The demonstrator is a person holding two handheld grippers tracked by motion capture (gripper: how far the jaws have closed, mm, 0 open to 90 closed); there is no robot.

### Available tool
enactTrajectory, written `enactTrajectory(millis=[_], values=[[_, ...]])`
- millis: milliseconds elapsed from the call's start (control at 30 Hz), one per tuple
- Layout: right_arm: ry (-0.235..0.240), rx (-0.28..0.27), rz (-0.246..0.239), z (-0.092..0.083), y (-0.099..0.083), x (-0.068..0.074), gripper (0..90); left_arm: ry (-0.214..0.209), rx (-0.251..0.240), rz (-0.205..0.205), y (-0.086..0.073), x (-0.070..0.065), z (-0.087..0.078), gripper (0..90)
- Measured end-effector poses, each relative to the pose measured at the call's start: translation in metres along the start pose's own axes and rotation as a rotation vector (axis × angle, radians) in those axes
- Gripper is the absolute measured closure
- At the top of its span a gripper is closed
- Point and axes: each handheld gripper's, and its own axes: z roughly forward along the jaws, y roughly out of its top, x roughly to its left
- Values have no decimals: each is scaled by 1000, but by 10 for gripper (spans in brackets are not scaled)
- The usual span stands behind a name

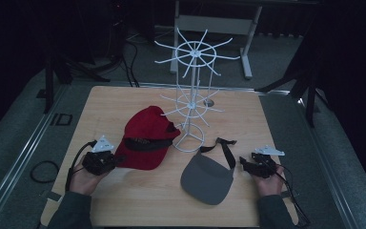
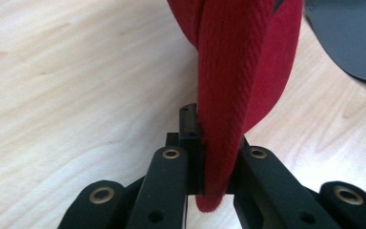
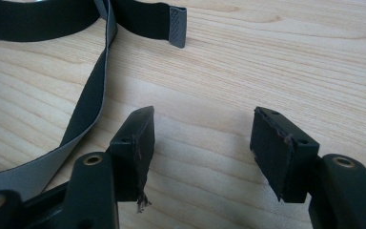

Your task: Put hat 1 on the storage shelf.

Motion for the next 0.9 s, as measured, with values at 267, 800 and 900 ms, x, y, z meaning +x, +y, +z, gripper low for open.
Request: enactTrajectory(millis=[267, 800, 900], values=[[1, 0, 2, 0, 0, 0, 409, 40, -12, 6, 2, 6, -4, 863], [1, 1, 3, 0, 0, 0, 409, 144, -80, -12, 11, 22, -22, 863], [1, 1, 3, 0, 0, 0, 409, 161, -95, -18, 13, 25, -26, 862]])
